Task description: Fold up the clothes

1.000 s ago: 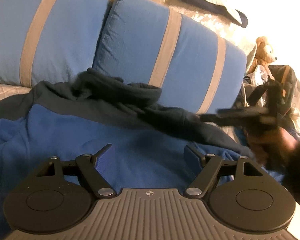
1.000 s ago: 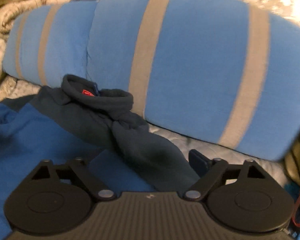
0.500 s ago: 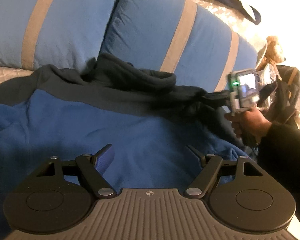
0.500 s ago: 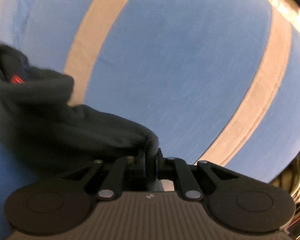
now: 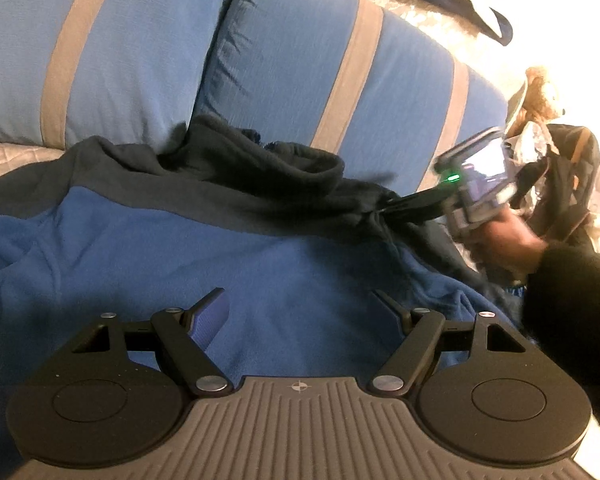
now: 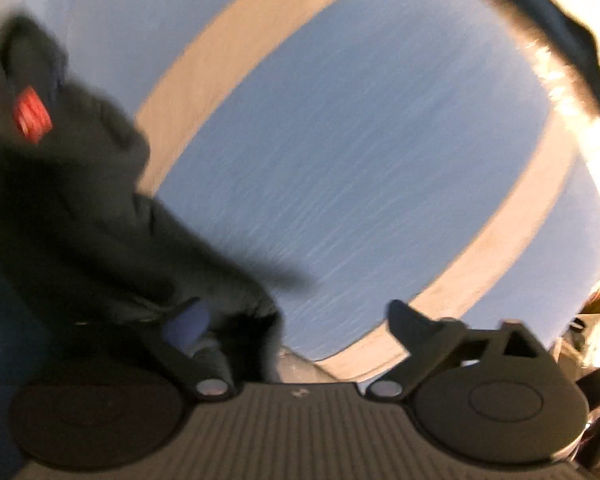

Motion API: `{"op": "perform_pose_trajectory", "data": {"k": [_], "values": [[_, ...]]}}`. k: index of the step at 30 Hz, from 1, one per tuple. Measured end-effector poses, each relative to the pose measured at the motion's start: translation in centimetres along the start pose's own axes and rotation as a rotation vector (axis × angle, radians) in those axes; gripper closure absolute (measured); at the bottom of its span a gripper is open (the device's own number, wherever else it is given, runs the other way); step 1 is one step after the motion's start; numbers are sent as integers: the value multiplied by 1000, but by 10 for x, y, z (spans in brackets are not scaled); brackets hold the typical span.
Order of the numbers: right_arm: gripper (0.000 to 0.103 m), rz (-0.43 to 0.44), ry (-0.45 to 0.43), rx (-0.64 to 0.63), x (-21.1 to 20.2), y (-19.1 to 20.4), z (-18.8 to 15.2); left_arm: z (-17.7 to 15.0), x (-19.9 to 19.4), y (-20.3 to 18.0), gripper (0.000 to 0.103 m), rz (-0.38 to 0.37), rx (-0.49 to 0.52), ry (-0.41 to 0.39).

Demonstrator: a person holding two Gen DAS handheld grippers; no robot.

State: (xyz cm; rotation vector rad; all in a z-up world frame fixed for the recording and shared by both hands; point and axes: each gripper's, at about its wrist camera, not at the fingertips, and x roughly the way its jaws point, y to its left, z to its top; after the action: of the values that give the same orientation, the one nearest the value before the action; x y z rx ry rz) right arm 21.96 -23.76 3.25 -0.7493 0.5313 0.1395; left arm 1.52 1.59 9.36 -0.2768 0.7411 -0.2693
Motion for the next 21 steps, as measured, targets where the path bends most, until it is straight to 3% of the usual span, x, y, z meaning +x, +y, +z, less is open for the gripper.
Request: {"op": "perform_pose_trajectory", "data": {"k": [6,14,17,21], "values": [[0,-79,-191,37,-96,-38,10,-5,-13,-7,27,9,31,-31],[0,158,-330,379,-216,-66,55,-4,-35,-5,27,16,48,-124],[0,198,-386,413,-259,-74,75,-2,-53,-1,27,19,110,-188],[0,205,-447,386,-312,-86,103,11,-95,17,27,36,98,-240]]}}
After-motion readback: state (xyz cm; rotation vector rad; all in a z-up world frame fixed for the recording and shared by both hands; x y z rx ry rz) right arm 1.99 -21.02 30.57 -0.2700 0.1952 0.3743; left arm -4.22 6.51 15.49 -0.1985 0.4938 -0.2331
